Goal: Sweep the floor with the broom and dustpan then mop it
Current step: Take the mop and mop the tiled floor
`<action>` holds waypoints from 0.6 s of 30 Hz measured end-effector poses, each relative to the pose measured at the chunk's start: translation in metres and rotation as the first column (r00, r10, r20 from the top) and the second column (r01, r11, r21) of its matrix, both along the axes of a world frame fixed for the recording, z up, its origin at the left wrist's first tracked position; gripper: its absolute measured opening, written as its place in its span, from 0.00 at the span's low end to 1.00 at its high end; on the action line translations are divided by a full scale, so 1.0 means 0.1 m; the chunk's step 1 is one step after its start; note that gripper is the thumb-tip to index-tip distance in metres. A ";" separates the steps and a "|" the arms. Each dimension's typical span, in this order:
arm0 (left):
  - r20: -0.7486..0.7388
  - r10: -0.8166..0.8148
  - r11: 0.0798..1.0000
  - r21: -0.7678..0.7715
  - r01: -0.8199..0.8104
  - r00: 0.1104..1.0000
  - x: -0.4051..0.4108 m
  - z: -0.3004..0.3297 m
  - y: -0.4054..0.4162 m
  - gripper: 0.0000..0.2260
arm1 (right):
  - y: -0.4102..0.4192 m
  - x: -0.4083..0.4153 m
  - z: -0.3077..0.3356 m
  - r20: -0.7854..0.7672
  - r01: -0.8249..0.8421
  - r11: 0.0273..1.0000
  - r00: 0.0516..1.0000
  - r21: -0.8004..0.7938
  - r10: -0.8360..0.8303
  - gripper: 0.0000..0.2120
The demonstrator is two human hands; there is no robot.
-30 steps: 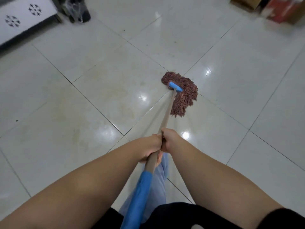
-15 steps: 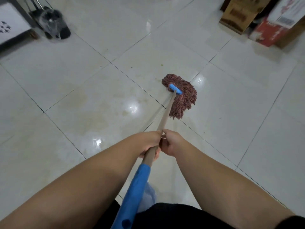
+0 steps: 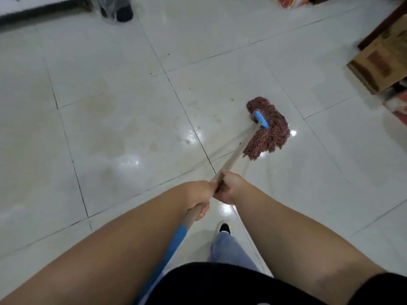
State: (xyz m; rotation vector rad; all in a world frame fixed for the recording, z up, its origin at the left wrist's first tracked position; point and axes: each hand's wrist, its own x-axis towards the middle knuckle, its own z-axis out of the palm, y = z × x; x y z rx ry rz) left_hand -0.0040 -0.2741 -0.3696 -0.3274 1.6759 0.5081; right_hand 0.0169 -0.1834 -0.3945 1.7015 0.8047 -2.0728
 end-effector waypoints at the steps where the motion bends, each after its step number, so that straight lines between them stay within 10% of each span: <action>1: 0.014 0.028 1.000 -0.006 -0.028 1.000 0.12 -0.05 0.09 0.26 | 0.13 0.05 -0.07 0.013 -0.008 1.000 1.000 0.014 0.008 0.17; 18: 0.126 0.433 0.894 0.064 -0.443 0.893 2.43 0.26 -0.71 0.28 | -0.51 1.89 -0.10 0.050 -0.448 0.892 0.891 -0.065 0.451 0.24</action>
